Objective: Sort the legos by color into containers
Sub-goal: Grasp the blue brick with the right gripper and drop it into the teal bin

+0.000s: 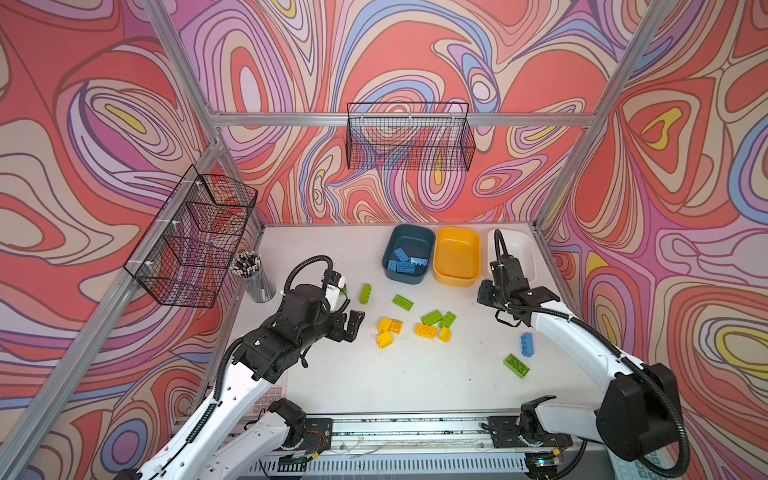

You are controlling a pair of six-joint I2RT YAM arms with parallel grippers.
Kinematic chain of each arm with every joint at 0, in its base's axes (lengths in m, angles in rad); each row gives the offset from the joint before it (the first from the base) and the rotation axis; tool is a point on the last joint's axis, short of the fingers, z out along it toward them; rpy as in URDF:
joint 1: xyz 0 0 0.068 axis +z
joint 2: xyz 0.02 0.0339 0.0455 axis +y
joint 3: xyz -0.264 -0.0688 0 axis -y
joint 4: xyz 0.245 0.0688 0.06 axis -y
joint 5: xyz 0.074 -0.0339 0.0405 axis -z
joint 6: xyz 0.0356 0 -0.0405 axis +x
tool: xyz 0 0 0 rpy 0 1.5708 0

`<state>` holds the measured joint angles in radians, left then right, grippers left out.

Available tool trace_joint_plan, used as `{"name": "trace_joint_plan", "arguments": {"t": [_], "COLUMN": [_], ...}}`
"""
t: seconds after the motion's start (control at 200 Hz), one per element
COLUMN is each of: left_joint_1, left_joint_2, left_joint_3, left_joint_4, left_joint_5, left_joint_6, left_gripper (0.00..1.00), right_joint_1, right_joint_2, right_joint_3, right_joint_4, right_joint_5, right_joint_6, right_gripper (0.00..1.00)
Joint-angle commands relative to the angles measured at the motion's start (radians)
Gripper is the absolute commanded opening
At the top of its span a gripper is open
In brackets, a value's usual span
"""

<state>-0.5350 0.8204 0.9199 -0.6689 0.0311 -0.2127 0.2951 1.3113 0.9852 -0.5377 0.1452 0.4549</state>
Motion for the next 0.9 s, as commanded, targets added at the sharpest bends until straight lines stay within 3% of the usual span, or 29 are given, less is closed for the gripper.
{"name": "trace_joint_plan", "arguments": {"t": [0.0, 0.18, 0.551, 0.896], "left_joint_1": [0.003, 0.002, 0.002, -0.001], "left_joint_2": [-0.006, -0.013, -0.008, 0.003], "left_joint_3": [-0.010, -0.013, -0.016, -0.018], "left_joint_4": [0.009, 0.010, 0.008, 0.007], "left_joint_5": [-0.018, -0.027, -0.037, -0.036], "left_joint_6": [0.012, 0.013, 0.018, 0.025], "left_gripper": [0.97, 0.97, 0.97, 0.97], "right_joint_1": [0.056, 0.110, 0.158, 0.158], "right_joint_2": [0.070, 0.303, 0.767, 0.887], "right_joint_3": [0.122, 0.379, 0.850, 0.973], "right_joint_4": [0.018, 0.077, 0.075, 0.085], "right_joint_5": [-0.132, -0.258, -0.315, -0.326], "right_joint_6": [-0.029, -0.010, -0.012, -0.009], "right_gripper": [0.29, 0.30, 0.33, 0.49]}}
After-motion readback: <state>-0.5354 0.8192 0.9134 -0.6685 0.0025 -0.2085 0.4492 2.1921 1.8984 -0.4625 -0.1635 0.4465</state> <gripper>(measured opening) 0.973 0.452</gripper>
